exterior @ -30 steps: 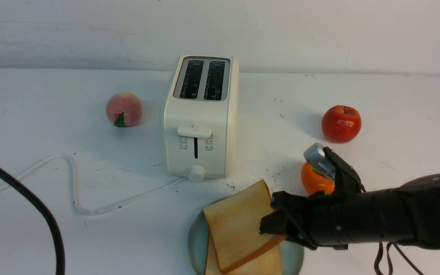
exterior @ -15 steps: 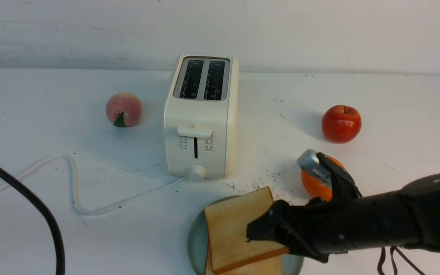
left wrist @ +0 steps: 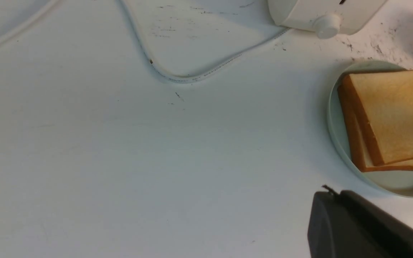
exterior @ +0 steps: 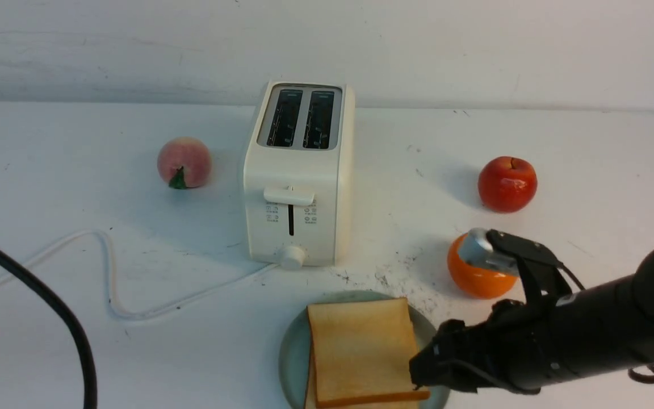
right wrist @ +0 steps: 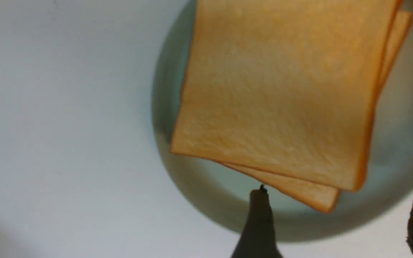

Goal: Take toasted bread from bread machine on white table place on plate.

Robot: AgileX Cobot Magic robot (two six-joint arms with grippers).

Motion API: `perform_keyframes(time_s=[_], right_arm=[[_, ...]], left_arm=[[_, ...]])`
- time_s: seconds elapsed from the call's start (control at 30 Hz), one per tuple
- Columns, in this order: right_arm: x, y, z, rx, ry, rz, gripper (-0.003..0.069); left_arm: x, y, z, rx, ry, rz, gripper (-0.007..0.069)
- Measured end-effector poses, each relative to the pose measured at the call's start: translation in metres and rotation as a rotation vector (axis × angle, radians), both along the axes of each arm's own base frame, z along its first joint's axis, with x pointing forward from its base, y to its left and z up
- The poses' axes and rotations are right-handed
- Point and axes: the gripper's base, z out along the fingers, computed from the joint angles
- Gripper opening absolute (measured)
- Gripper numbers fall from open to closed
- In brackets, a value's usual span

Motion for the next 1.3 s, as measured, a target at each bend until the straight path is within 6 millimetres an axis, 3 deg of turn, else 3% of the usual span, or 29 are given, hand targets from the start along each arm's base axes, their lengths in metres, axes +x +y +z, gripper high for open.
perform_keyframes(time_s=[0.1,0.2,0.4,0.47,0.5,0.53,0.57,0.63,0.7,0.83,0.9,1.1,1.3], right_arm=[[-0.004,-0.006,0.004,-0.077,0.028,0.026,0.0491],[-0.007,-0.016,0.023,-0.142,0.062,0.035,0.0425],[-0.026,-0.054,0.103,-0.319,-0.036,0.003,0.0134],[-0.042,-0.067,0.132,-0.338,-0.146,-0.047,0.0025],[-0.048,-0.071,0.14,-0.336,-0.186,-0.065,0.0006],[-0.054,-0.075,0.148,-0.333,-0.229,-0.085,-0.0005],[-0.072,-0.085,0.166,-0.309,-0.352,-0.139,-0.0017],[-0.087,-0.093,0.178,-0.28,-0.449,-0.182,-0.0018],[-0.121,-0.109,0.191,-0.205,-0.641,-0.269,-0.0018],[-0.163,-0.127,0.181,-0.133,-0.853,-0.334,-0.0016],[-0.181,-0.134,0.161,-0.106,-0.95,-0.348,-0.0015],[-0.196,-0.138,0.11,-0.068,-1.037,-0.354,-0.0009],[-0.199,-0.139,0.094,-0.045,-1.084,-0.355,-0.0008]], left_arm=[[0.0,0.0,0.0,0.0,0.001,0.0,-0.0014],[0.0,0.0,0.0,0.0,0.001,0.0,-0.0014],[0.0,-0.001,0.0,-0.007,0.001,-0.002,-0.0014],[0.0,-0.001,0.0,-0.013,0.0,-0.003,-0.0014],[0.0,-0.001,0.0,-0.014,0.0,-0.003,-0.0014],[0.0,-0.001,0.0,-0.018,-0.001,-0.003,-0.0014],[0.0,-0.002,0.001,-0.027,-0.004,-0.004,-0.0014],[0.001,-0.002,0.002,-0.036,-0.01,-0.004,-0.0014],[0.002,-0.004,0.004,-0.062,-0.031,-0.002,-0.0014],[0.005,-0.005,0.008,-0.103,-0.085,0.008,-0.0014],[0.007,-0.006,0.012,-0.128,-0.127,0.019,-0.0014],[0.011,-0.006,0.019,-0.171,-0.203,0.042,-0.0014],[0.012,-0.006,0.02,-0.17,-0.219,0.039,-0.0014]])
